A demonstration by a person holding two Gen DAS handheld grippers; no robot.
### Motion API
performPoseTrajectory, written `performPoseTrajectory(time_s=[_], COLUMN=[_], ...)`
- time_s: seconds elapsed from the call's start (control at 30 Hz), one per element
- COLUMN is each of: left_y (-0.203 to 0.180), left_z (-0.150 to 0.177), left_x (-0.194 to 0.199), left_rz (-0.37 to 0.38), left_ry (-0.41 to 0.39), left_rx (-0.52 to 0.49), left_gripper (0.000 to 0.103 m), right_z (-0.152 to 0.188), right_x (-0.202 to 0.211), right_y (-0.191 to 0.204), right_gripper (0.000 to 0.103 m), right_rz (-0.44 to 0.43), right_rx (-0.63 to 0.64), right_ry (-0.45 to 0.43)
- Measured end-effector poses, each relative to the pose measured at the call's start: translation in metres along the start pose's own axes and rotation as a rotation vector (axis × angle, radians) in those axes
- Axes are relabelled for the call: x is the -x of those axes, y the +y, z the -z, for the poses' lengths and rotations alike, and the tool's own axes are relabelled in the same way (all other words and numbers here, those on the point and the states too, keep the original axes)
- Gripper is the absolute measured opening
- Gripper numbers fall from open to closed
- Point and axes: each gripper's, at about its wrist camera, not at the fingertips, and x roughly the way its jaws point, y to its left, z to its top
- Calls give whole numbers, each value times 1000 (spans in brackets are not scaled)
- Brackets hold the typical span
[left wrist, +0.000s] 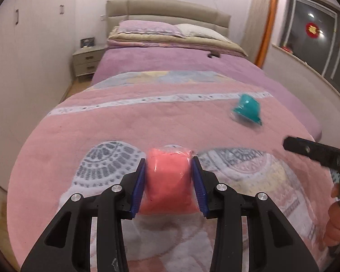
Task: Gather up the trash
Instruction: 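Grasp the pink packet with left tool while right tool grasps teal packet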
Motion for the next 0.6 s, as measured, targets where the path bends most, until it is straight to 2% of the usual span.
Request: performPoseTrajectory(time_s=[0.07, 0.13, 0.37, 0.43, 0.6], left_y=[4, 9, 13, 12, 11], left_z=[1, 2, 3, 3, 6], left_x=[1, 4, 6, 6, 8], left_rz=[32, 67, 95, 96, 103], left_ry=[0, -9, -31, -32, -33], left_rx=[26, 43, 58, 54, 44], left_gripper=[37, 37, 38, 38, 38], right_z=[-14, -24, -42, -46, -39], right_x=[-13, -27, -47, -52, -57], right_y=[9, 14, 15, 21, 50], right_gripper=[61, 61, 63, 63, 60], right_rz=[59, 82, 55, 92, 273], right_rx=[-7, -20, -160, -150, -23], right_ry=[-18, -14, -49, -50, -115])
